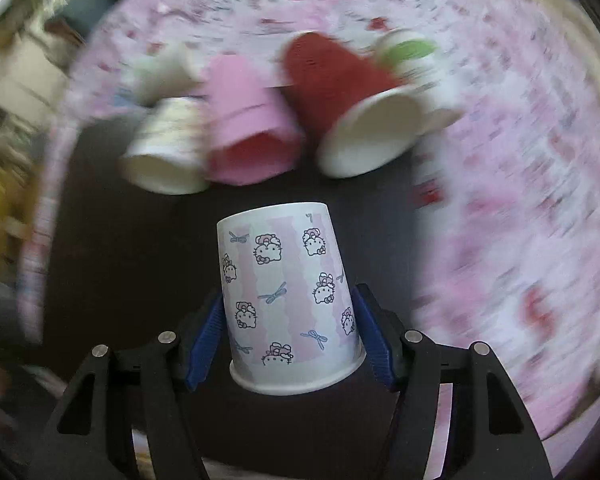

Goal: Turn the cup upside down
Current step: 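Lift the white cup with the right gripper and carry it toward the left gripper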

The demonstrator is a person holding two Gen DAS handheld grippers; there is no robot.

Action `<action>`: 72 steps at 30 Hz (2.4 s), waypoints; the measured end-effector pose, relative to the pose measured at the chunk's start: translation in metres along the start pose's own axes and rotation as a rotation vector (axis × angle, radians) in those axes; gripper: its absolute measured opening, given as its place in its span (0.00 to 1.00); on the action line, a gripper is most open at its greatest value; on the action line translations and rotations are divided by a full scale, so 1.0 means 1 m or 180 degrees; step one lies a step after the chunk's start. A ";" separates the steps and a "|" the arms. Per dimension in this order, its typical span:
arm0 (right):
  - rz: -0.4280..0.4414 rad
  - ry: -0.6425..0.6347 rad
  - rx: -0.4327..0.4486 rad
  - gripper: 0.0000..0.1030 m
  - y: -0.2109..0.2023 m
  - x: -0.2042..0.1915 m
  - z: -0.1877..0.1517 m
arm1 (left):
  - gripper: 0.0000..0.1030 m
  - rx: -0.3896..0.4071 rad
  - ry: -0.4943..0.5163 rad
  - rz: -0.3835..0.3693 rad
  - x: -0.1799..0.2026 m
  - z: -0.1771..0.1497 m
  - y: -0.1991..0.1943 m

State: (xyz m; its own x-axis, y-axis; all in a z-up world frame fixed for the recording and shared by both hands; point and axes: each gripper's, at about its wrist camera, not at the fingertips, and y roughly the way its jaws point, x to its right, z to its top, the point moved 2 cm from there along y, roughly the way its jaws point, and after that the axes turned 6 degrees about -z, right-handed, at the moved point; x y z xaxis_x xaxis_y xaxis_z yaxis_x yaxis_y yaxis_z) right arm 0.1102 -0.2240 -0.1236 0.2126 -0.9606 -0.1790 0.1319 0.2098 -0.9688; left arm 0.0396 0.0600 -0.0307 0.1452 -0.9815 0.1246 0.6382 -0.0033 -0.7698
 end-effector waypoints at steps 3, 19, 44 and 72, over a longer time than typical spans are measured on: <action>0.0424 0.0380 -0.0046 0.64 0.014 -0.036 -0.026 | 1.00 0.0023 -0.0081 0.0031 -0.009 -0.001 -0.005; 0.0789 0.0830 -0.0387 0.66 0.069 -0.091 -0.050 | 1.00 -0.0134 -0.0288 -0.0073 -0.028 -0.005 -0.009; 0.0954 0.0651 -0.0305 0.84 0.051 -0.094 -0.059 | 1.00 -0.0136 -0.0176 -0.0075 -0.015 -0.007 -0.007; 0.1069 0.0526 -0.0118 0.86 0.035 -0.078 -0.056 | 1.00 -0.0166 -0.0088 -0.0034 -0.009 -0.011 -0.001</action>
State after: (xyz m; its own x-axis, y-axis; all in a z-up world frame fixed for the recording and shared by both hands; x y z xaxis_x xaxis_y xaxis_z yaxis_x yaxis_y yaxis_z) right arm 0.0443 -0.1520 -0.1536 0.0784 -0.8564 -0.5103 0.0456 0.5144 -0.8564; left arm 0.0288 0.0665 -0.0377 0.1598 -0.9758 0.1495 0.5996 -0.0243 -0.8000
